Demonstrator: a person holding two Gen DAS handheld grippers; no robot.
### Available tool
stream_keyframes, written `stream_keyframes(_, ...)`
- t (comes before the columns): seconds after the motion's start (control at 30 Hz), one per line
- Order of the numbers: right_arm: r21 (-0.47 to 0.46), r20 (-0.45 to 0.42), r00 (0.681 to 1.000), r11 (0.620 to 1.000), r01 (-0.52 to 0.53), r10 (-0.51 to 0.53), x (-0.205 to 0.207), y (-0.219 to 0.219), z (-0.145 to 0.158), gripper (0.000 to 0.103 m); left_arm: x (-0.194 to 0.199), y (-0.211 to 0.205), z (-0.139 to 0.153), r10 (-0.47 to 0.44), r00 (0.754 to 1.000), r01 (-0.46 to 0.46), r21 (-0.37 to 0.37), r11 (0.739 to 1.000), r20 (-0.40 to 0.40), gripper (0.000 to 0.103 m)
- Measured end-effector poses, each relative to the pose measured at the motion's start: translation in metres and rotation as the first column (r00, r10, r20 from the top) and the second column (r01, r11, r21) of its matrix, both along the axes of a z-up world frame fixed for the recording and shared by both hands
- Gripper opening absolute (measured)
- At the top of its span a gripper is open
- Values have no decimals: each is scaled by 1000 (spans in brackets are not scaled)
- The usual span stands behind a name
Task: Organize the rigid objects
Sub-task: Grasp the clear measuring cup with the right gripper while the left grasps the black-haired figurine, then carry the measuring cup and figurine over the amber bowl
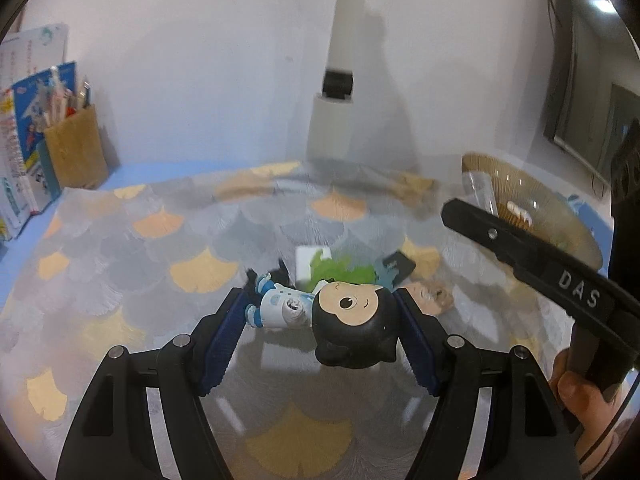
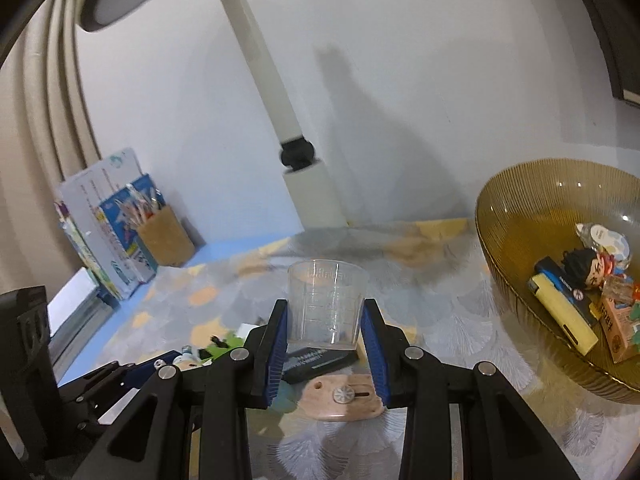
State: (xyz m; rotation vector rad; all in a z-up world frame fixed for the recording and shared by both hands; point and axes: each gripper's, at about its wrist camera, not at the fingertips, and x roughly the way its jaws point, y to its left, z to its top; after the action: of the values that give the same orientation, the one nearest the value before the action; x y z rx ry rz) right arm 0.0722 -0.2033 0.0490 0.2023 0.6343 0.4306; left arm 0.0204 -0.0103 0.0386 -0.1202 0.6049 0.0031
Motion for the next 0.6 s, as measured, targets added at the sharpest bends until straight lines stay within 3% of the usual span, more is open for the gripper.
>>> stream_keyframes(0.2,26,72,997,999,-33,31,-16,-1,8,35,-10,-6,7,8,997,-11,35,999,81,71)
stream_keyframes(0.37,22,85,996,999,-38,36,-28,-5,11,35,-12,-9,10,2,995,-8,53,999,102,71)
stream_keyframes(0.47,29,104,994,999,-24,21,-35,-10,13,35,-13,-5,10,5,994,-8,24,1000,113,71)
stream_keyframes(0.6,99,98,995,995,10,-19,-36,-31,16,35,0,-10,18,-20,994,15,45,999,111,71)
